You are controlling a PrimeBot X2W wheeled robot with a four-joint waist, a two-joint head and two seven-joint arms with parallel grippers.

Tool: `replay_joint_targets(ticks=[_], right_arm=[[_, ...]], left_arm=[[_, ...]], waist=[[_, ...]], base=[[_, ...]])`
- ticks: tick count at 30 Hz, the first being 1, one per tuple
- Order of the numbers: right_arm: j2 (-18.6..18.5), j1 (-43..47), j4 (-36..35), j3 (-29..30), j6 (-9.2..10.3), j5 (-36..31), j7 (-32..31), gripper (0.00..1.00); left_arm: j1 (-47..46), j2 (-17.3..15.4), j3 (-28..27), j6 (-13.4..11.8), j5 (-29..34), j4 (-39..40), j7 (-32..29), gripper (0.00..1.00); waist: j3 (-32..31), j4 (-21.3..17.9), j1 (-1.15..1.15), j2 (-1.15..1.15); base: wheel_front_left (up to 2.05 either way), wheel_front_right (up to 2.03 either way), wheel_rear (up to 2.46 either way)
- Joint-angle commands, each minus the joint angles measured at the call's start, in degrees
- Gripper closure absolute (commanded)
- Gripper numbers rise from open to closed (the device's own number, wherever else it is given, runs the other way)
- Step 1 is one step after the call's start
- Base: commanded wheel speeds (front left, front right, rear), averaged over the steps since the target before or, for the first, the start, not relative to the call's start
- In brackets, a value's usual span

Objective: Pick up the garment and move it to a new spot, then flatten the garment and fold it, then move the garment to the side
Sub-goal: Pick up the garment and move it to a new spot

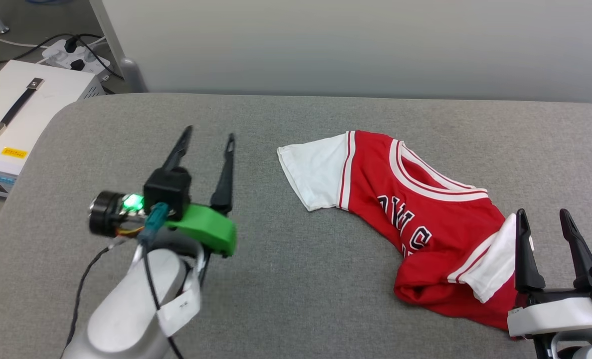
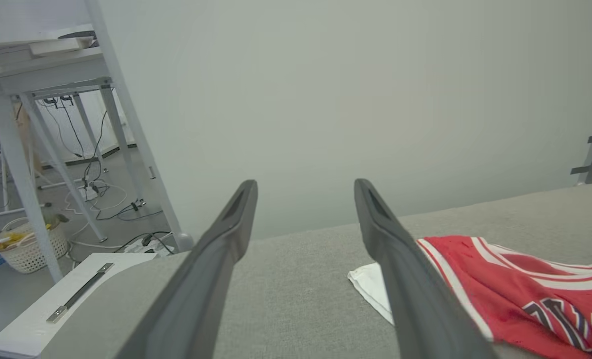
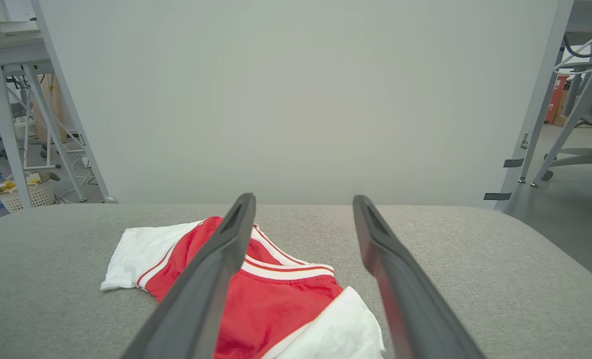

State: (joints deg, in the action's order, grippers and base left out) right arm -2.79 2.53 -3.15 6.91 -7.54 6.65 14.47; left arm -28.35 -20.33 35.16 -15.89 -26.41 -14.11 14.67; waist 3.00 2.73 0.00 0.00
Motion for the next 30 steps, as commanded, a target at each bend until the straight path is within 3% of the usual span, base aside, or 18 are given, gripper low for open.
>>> replay_joint_targets(ticks=[1, 6, 12, 18, 30], right_arm=[[-0.1, 0.8, -0.1, -0.1, 0.05, 0.1, 0.5, 0.0], [-0.1, 1.5, 0.1, -0.4, 0.05, 0.1, 0.5, 0.0], [-0.1, 2.6, 0.6, -1.1, 0.05, 0.1, 0.5, 0.0], [-0.1, 4.2, 0.8, -2.6, 0.05, 0.3, 0.5, 0.0], [-0.1, 7.8, 1.0, -3.9, 0.05, -0.3, 0.5, 0.0]], left_arm=[[3.1, -0.9, -2.2, -0.6, 1.4, 1.0, 0.3, 0.0], [13.3, -1.1, -11.3, -0.8, 4.2, 4.6, 0.3, 0.0], [22.6, 2.7, -19.0, 2.2, 7.9, 7.3, 0.3, 0.0], [28.0, 7.1, -22.3, 6.9, 12.7, 8.7, 0.3, 0.0], [32.8, 12.8, -26.3, 12.7, 18.4, 8.4, 0.3, 0.0]], waist=[[-0.1, -0.1, 0.0, 0.0], [-0.7, -0.3, 0.0, 0.0], [-2.4, -0.9, 0.0, 0.0], [-4.0, -1.7, 0.0, 0.0], [-6.2, -2.6, 0.0, 0.0]], base=[[0.0, 0.0, 0.0], [0.0, 0.0, 0.0], [0.0, 0.0, 0.0], [0.0, 0.0, 0.0], [0.0, 0.0, 0.0]])
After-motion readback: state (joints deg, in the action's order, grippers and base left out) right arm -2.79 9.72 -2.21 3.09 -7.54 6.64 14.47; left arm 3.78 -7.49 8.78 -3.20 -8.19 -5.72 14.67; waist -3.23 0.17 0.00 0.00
